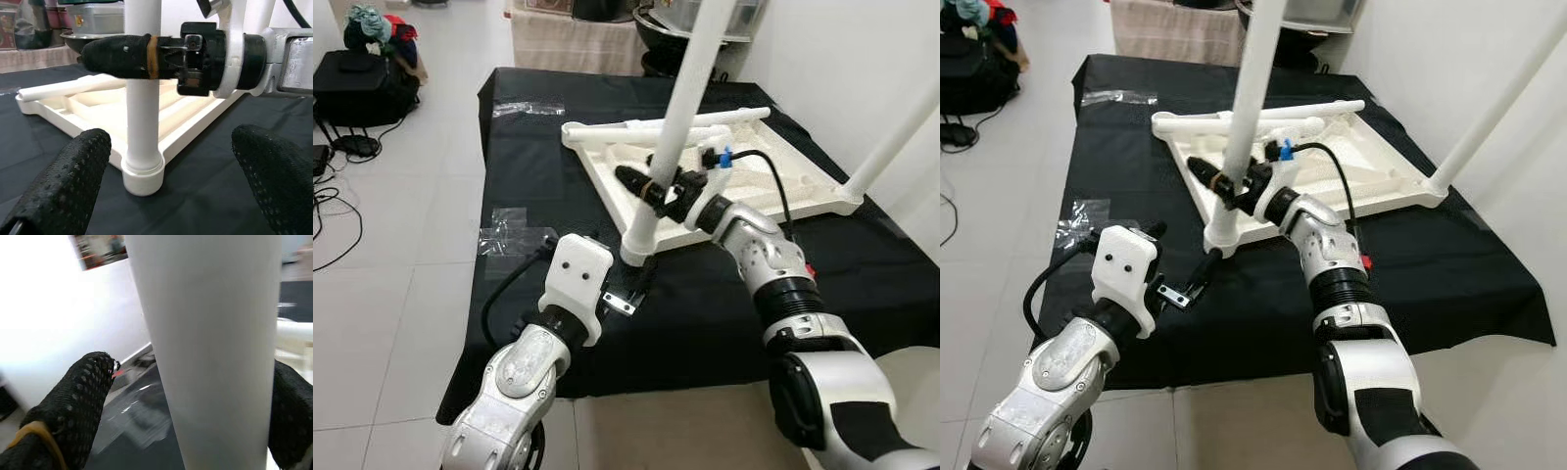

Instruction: Building children table

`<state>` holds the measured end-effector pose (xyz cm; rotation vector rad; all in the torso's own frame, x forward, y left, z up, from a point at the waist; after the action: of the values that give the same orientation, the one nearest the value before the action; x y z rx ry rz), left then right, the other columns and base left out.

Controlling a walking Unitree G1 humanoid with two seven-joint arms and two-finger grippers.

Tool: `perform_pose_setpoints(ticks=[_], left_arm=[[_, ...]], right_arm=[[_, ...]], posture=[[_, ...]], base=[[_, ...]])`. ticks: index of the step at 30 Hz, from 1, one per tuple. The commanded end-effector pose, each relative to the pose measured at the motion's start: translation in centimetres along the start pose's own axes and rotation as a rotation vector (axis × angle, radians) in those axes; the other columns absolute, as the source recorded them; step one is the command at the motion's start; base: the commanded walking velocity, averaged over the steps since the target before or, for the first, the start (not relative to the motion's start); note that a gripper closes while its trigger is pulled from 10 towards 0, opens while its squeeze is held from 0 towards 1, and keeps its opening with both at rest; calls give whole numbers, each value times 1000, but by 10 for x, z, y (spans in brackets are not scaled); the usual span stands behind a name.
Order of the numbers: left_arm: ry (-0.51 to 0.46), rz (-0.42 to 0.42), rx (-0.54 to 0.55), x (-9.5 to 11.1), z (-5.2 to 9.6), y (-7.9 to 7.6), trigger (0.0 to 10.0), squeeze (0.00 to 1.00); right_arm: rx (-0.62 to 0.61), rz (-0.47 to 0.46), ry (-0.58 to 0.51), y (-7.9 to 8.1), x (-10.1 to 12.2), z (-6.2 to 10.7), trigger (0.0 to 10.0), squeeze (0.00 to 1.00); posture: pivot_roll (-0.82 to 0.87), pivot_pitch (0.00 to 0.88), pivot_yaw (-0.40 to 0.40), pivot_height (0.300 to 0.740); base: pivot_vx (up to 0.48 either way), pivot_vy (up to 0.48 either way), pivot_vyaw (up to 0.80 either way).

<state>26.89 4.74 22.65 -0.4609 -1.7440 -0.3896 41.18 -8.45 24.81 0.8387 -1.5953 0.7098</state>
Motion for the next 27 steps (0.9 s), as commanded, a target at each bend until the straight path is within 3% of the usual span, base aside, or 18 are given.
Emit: perform_pose_setpoints(ticks=[1, 8, 9, 14, 17, 18, 27], left_arm=[[-2, 2, -18, 0, 1, -4, 10000, 0], [7, 1, -21, -2, 2, -5, 10000, 0], [8, 2, -23, -2, 2, -5, 10000, 0], [12, 1, -21, -3, 2, -5, 10000, 0], [13, 0, -20, -4, 2, -5, 10000, 0], [13, -1, -18, -4, 2, -5, 10000, 0], [28, -16, -9, -7, 2, -2, 10000, 0]], right_arm=[[72, -25, 11, 10, -7, -1, 10000, 1000], [205, -42, 35, 22, -16, 6, 10000, 1000], [207, -1, 63, 23, -21, 5, 10000, 0], [152, 30, 190, 20, -43, 2, 10000, 0], [131, 56, 206, 19, -46, 1, 10000, 0], [97, 81, 215, 17, -48, -1, 0, 0], [-95, 117, 145, -1, -33, -9, 0, 0]], posture=[[73, 112, -153, 740], [75, 110, -154, 740], [75, 110, -154, 740], [74, 105, -154, 740], [74, 105, -154, 740], [75, 104, -154, 740], [79, 105, -157, 740]], base=[[0, 0, 0], [0, 0, 0], [0, 0, 0], [0, 0, 0], [0, 0, 0], [0, 0, 0], [0, 0, 0]])
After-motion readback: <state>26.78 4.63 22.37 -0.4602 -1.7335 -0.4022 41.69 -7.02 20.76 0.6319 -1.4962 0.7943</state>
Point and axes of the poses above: a point about 5 cm out from each wrist's last joint towards the gripper, its own z axis pointing back from the gripper into the wrist, its own x axis along the axis of the wrist's last joint, y = z × x, the point moved 4 cm from there along -z, pointing out of the wrist towards the gripper, and after that the axes turned 7 degrees about z, right-handed, at the moved point
